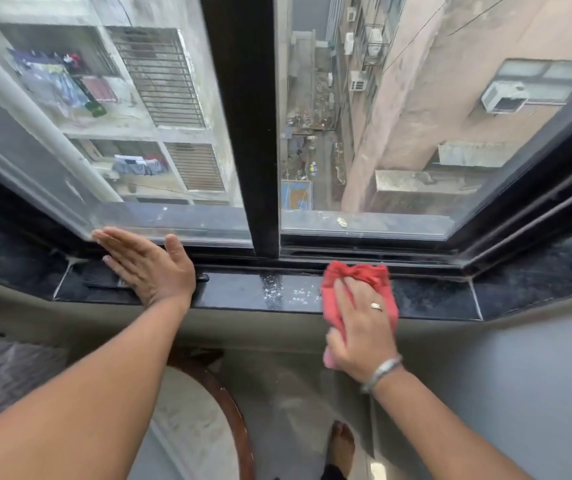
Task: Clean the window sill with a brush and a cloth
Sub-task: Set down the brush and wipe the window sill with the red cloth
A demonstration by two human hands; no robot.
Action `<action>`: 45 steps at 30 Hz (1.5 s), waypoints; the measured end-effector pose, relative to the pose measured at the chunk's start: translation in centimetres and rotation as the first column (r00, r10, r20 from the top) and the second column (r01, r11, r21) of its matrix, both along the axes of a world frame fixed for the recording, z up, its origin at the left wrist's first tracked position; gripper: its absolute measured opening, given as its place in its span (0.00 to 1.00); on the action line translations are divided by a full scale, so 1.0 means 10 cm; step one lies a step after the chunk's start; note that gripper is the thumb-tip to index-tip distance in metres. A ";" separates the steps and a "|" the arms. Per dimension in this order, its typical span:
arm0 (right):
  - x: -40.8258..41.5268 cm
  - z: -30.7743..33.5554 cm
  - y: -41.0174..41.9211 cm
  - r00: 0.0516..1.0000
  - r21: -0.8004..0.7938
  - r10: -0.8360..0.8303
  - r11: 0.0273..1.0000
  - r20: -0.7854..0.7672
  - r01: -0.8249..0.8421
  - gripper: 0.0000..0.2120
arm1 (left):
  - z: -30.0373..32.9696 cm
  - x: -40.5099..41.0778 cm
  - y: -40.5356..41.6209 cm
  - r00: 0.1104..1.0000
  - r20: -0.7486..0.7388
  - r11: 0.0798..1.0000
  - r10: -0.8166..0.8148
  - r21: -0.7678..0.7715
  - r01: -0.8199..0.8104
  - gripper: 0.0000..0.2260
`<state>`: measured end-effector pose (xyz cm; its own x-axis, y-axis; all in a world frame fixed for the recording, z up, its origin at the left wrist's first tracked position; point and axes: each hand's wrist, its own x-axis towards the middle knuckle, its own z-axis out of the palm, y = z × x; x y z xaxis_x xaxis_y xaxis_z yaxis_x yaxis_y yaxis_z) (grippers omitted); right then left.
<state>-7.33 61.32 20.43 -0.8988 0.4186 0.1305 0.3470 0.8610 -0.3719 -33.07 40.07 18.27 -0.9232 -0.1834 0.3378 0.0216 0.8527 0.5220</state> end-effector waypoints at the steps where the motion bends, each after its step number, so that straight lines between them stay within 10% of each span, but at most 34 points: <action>1: -0.13 0.01 -0.13 0.999 -0.022 0.036 0.999 0.018 -0.035 0.35 | 0.01 0.00 -0.01 1.000 -0.001 1.000 -0.001 -0.002 0.001 0.38; 16: -0.49 0.22 -0.50 0.689 -0.074 0.717 0.697 0.107 -0.714 0.33 | 0.15 0.07 0.00 0.997 0.032 0.997 -0.075 0.027 0.074 0.40; 22: 0.45 0.22 0.35 0.975 0.046 0.141 0.990 -0.170 -0.135 0.24 | 0.17 0.07 0.01 0.997 0.021 0.997 -0.076 0.036 0.075 0.40; 27: 0.71 0.22 0.74 0.917 0.052 -0.395 0.918 0.047 0.393 0.36 | 0.14 0.06 0.01 0.998 0.018 0.997 -0.067 0.051 0.066 0.41; 31: 0.63 0.16 0.75 0.851 0.143 -0.498 0.866 0.164 0.479 0.41 | 0.12 0.06 0.01 0.997 0.011 0.995 -0.073 0.074 0.071 0.41; 37: 0.19 0.05 0.13 0.952 0.191 -0.229 0.963 0.204 0.190 0.41 | 0.12 0.05 0.02 0.997 0.009 0.992 -0.072 0.101 0.071 0.41; 42: -0.27 0.21 -0.40 0.967 -0.162 0.241 0.961 0.078 -0.227 0.36 | 0.12 0.05 0.01 0.997 -0.009 0.991 -0.078 0.109 0.078 0.42; 45: -0.27 0.38 -0.38 0.974 -0.465 0.224 0.858 -0.041 -0.217 0.33 | 0.12 0.05 0.01 0.997 -0.001 0.992 -0.076 0.103 0.076 0.42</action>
